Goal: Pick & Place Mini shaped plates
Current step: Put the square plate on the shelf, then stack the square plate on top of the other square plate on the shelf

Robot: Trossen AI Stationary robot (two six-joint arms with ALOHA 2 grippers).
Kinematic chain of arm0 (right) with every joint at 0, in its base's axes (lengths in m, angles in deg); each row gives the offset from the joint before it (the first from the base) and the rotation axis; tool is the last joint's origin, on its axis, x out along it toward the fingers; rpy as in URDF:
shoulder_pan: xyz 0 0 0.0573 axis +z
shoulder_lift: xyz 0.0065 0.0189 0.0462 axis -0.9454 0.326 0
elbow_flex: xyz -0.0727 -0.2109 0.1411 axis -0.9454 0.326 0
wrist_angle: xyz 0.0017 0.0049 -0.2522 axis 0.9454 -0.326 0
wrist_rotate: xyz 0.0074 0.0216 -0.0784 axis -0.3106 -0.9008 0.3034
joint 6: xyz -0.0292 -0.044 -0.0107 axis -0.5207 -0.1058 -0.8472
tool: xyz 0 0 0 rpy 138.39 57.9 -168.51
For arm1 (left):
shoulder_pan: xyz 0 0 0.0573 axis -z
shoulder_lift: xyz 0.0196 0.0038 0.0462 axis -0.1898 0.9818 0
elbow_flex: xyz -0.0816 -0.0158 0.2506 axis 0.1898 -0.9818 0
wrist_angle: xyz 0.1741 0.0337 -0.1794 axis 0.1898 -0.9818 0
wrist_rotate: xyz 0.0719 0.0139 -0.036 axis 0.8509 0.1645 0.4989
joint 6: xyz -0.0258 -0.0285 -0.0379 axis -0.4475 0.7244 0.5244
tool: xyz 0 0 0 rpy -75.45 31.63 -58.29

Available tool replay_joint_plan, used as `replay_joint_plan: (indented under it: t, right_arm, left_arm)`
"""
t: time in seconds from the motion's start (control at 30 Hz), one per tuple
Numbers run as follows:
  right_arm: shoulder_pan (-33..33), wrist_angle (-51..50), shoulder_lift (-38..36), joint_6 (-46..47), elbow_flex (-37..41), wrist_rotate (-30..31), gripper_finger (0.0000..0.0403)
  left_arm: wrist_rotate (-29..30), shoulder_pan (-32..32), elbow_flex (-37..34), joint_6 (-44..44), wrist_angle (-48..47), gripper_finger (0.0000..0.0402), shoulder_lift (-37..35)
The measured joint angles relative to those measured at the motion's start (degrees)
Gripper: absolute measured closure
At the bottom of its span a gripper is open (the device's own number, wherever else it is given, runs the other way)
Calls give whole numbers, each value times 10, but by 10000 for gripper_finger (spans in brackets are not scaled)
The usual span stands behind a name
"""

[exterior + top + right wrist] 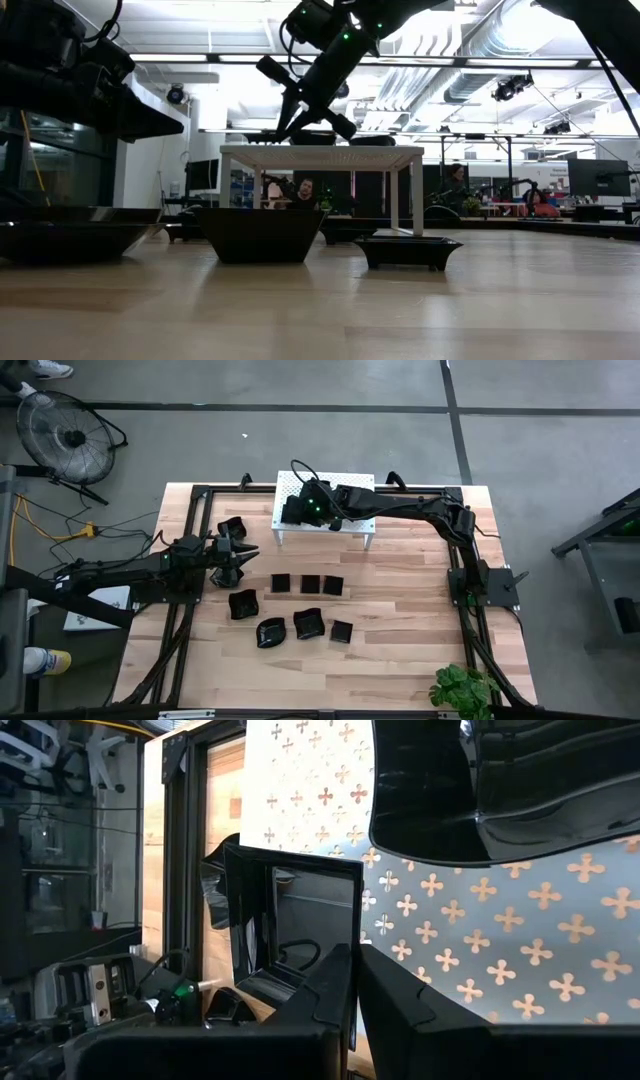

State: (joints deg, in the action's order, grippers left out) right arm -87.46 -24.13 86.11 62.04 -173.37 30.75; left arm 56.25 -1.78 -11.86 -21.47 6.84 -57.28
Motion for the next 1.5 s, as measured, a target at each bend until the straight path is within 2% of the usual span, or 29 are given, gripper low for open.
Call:
replay_joint_plan:
  t: [1.0, 1.13, 1.33, 1.5]
  right_arm:
    - [0, 4, 0, -15, 0, 6, 385]
    - [0, 4, 0, -21, 0, 3, 361]
    - [0, 4, 0, -21, 0, 0, 295]
    - [0, 4, 0, -29, 0, -2, 271]
  left_arm:
    - [0, 0, 0, 0, 0, 328, 0]
    - [0, 0, 0, 0, 0, 328, 0]
    - [0, 0, 0, 0, 0, 328, 0]
    - [0, 0, 0, 0, 0, 328, 0]
